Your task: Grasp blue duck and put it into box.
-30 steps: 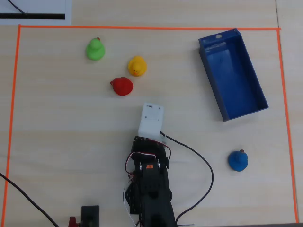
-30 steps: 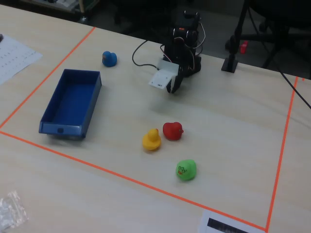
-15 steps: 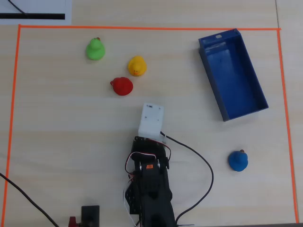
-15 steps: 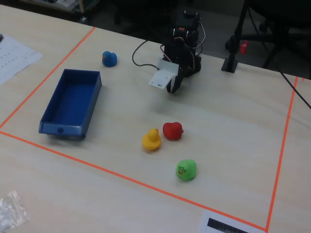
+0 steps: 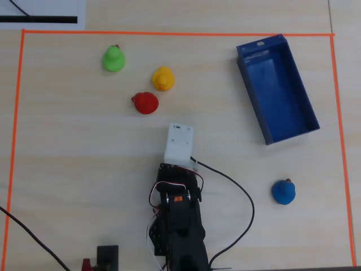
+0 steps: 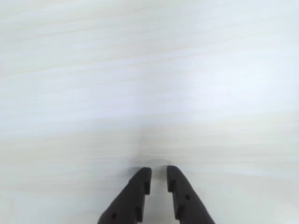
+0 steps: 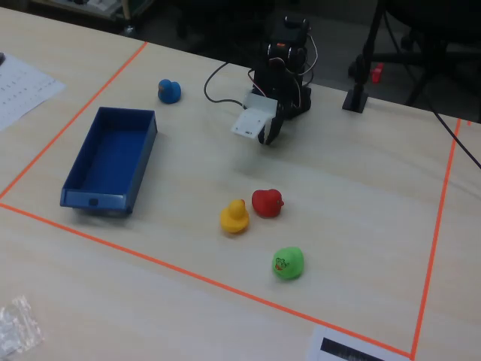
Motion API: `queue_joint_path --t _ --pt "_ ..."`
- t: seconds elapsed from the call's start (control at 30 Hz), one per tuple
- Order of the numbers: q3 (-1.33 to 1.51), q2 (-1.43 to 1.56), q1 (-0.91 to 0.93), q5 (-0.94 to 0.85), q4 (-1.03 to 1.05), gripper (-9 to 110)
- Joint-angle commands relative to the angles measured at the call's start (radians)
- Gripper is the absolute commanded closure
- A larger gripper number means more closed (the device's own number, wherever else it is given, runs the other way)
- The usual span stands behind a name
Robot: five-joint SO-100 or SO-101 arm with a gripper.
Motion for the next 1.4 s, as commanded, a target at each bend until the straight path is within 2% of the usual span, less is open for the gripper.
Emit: queue_joint_path --t 0.0,0.13,0.3,0.53,0.7,0.83,1.03,1.17,1.37 --pt "-0.133 -0.138 0.212 -0.112 -0.173 99" --pt "-0.506 -0.485 0.463 -0.281 -0.245 82" --pt "-0.951 -0.804 0.747 -0.388 -0.314 71" --pt "-1.221 -1.083 1.112 -0.612 -0.459 61" --pt "-1.226 -1.203 1.299 -0.750 -0.565 61" --pt "-1.131 -1.290 1.396 -0.830 -0.761 60" --pt "-1.035 -1.411 1.450 -0.885 -0.893 61" --pt "-0.916 -1.471 1.466 -0.899 -1.123 61" --pt "-0.859 -1.523 1.470 -0.920 -1.170 61"
